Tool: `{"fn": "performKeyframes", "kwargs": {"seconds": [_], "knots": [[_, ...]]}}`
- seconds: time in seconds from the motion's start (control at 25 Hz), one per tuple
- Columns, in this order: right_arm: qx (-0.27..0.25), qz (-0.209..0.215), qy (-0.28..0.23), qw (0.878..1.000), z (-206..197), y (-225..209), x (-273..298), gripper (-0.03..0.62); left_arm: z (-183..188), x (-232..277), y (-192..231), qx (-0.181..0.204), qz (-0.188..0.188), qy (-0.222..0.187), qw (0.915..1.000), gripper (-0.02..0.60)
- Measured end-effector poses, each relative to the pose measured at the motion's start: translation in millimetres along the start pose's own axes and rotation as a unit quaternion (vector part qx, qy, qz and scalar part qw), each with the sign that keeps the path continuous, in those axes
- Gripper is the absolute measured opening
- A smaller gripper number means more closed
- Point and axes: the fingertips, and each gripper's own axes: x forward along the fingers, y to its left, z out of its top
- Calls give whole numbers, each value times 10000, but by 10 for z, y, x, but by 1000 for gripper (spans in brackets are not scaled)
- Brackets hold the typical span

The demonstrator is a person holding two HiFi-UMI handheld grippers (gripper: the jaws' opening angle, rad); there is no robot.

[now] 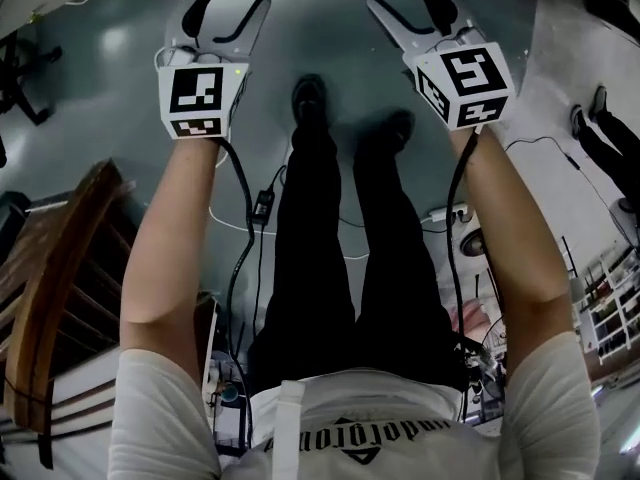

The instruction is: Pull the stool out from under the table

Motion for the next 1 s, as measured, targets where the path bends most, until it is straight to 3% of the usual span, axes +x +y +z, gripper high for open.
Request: {"fn": "performKeyframes", "kwargs": {"seconds": [0.2,0.48,0.64,0.84,1.0], "knots": [[-262,22,191,9995,-374,-25,449,259,-623,373,62,125,43,314,9994,298],[-26,-342,326,9989,-861,-453,908,262,-1243,956,229,-103,293,814,9962,327],[146,-582,508,9969,-1178,-741,1106,262,-1396,1360,305,-304,420,953,9941,348],[463,-743,489,9950,-1286,-1053,1363,273,-1535,1619,441,-799,745,969,9893,379],[520,-762,544,9943,-1400,-1169,1553,287,-1680,1842,458,-720,687,1092,9890,383]]}}
